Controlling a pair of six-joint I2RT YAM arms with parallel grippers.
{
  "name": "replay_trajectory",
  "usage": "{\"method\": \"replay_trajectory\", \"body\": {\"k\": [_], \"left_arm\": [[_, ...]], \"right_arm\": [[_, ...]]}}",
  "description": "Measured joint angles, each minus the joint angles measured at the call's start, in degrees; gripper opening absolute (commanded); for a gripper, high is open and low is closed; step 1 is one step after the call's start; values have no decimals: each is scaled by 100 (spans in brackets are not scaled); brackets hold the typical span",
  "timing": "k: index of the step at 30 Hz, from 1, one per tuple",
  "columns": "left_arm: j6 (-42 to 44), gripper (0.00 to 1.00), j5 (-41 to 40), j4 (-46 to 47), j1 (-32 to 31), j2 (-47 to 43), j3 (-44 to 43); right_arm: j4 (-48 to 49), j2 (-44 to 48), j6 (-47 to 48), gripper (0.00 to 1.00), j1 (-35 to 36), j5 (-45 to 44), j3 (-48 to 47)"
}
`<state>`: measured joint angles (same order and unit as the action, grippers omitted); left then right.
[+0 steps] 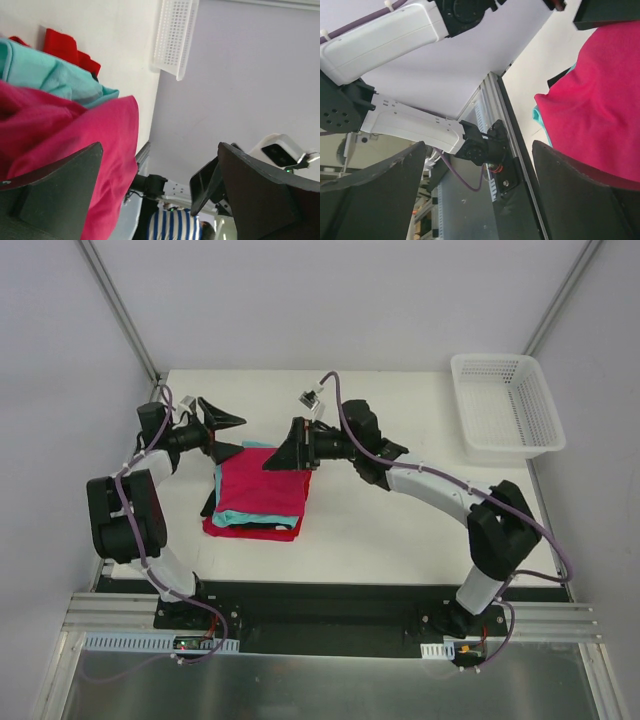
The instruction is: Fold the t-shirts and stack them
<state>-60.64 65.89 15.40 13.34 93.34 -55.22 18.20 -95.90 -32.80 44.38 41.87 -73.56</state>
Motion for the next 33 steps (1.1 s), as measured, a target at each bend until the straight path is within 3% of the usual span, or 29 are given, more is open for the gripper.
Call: {"method": "replay_trajectory", "body": {"k": [1, 4, 6, 14, 17, 18, 21, 24, 33], "left_arm": [[-203, 85, 44, 299, -20, 170, 22], [-938, 71, 192, 1335, -66, 605, 229], [-1412, 69, 291, 1963, -70, 861, 361], [-2022, 65, 426, 2876, -140, 1014, 483], [-1978, 59, 446, 2811, -142, 1016, 420], [-1963, 52, 446, 2800, -142, 1019, 389], [-1921, 39, 452, 2796, -142, 1054, 321], [-1886, 34, 452, 2787, -142, 1119, 306], [-1683, 29, 452, 2608, -142, 1261, 308]], "right_arm": [[212, -114, -120, 73, 11, 70, 31], [719, -468, -505, 59, 11, 203, 92], [1169, -713, -837, 49, 11, 273, 192], [2588, -1366, -1825, 40, 74, 476, 577], [3108, -1604, -2146, 34, 205, 496, 584], [3268, -1690, -2243, 30, 284, 494, 581], [3558, -1934, -2448, 30, 562, 503, 557], [3836, -2203, -2671, 30, 817, 511, 498], [4387, -2546, -3021, 31, 879, 531, 629]]}}
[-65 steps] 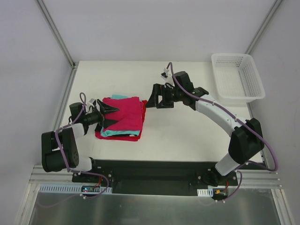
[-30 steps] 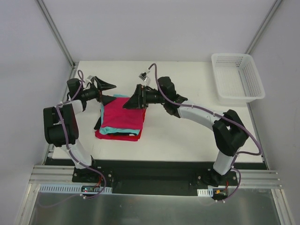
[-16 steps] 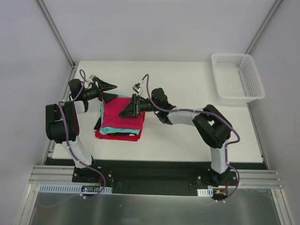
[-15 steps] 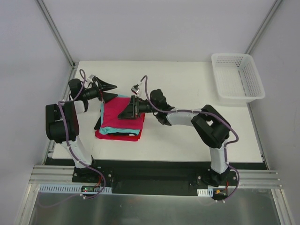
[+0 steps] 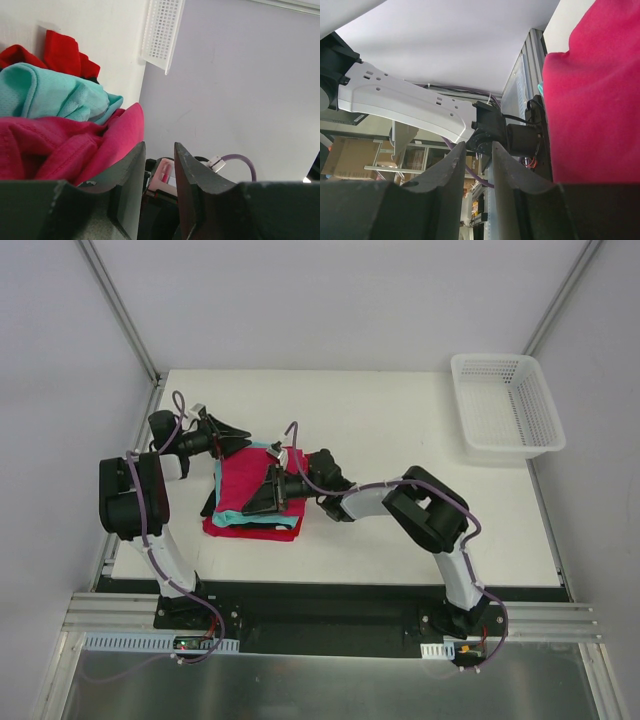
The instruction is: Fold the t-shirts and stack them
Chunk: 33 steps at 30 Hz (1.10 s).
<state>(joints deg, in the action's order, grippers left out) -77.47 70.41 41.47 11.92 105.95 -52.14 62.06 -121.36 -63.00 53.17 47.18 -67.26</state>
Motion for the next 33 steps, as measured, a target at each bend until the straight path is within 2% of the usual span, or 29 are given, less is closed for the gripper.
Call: {"method": "replay_trajectory", "body": {"k": [16, 28, 30, 31, 32, 33], "left_arm": [[190, 24, -7, -68, -37, 741, -243], [186, 21, 11, -170, -33, 1158, -949], [195, 25, 11, -234, -33, 1121, -1045], [212, 30, 11, -422, -33, 1058, -1119], [260, 36, 17, -542, -33, 986, -1163], [398, 40, 26, -826, -33, 841, -1266]], "right_arm": [[1147, -892, -455, 32, -181, 151, 11], [1235, -876, -538, 38, -188, 219, 11], [1047, -761, -511, 51, -188, 271, 11], [916, -656, -466, 65, -188, 310, 11], [717, -505, -378, 96, -186, 341, 11], [463, -317, -295, 96, -181, 380, 11]]}}
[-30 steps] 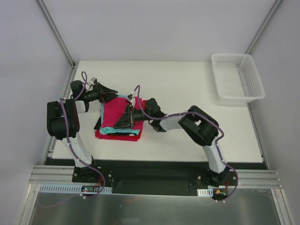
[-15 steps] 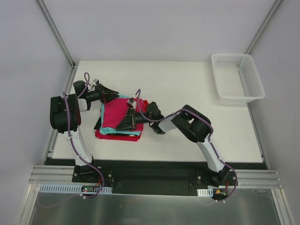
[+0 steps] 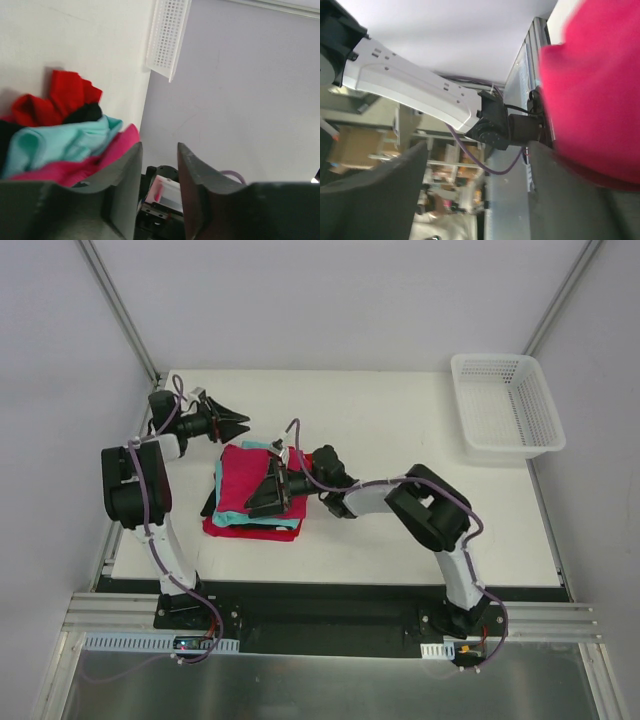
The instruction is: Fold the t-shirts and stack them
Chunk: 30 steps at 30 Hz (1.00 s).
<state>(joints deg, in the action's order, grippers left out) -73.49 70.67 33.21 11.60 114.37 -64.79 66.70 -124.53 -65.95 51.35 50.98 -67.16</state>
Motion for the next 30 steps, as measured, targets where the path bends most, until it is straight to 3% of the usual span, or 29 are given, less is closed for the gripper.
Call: {"method": "replay_trajectory", "body": {"k": [1, 2, 6, 10, 15, 21, 30], "left_arm": [[190, 49, -7, -256, 0, -125, -81], [409, 99, -37, -715, 0, -317, -221], [1902, 99, -411, -2754, 0, -1355, -811], [3165, 99, -1147, -4218, 0, -2343, -1040], [4369, 99, -3021, -5668, -2, -3032, -876], [4964, 99, -4903, -6507, 7, -3351, -2], [5270, 99, -5906, -6911, 7, -3368, 238]], "right_arm": [[-260, 219, 140, 96, 11, 48, -7], [-546, 452, 354, 96, 22, 76, -28], [-1875, 1447, 1204, 96, 107, 79, -258], [-3635, 2288, 2415, 96, 151, -170, -446], [-6811, 2730, 3858, 96, 157, -1797, -944], [-9031, 2780, 4295, 96, 79, -3762, -820], [-10496, 2632, 4269, 96, 367, -5309, -833]]}}
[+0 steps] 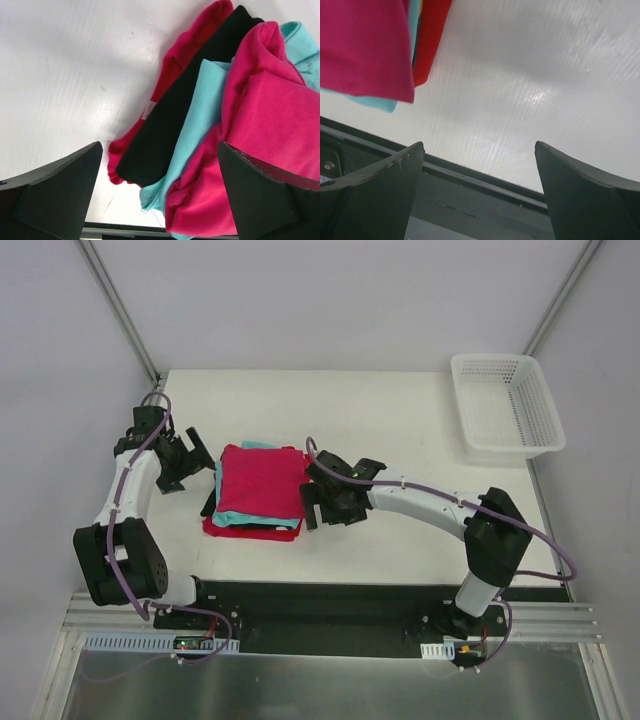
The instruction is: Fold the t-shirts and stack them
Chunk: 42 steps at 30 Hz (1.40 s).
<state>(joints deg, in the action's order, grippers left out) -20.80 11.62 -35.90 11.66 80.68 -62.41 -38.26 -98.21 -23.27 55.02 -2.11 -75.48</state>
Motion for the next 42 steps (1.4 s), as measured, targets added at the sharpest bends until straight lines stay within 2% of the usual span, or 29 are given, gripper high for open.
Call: {"method": "replay_trajectory", "body": {"k": [8, 14, 20, 31, 42], "left_arm": [[160, 99, -988, -214, 63, -793, -181], [160, 99, -1497, -229, 686, -1399, -317], [-81, 99, -1764, -350, 1117, -1471, -317], [-372, 99, -1749, -514, 1320, -1591, -317], [-435, 99, -1639, -557, 1320, -1727, -319]], "right_arm": [[-535, -175, -275, 96, 837, -745, -603], [-658, -914, -479, 96, 1453, -935, -1305], [-723, -1539, -557, 96, 1832, -887, -1709], [-730, -2192, -431, 96, 2055, -533, -2566], [-455, -2876, -299, 96, 1779, -188, -2876]]}}
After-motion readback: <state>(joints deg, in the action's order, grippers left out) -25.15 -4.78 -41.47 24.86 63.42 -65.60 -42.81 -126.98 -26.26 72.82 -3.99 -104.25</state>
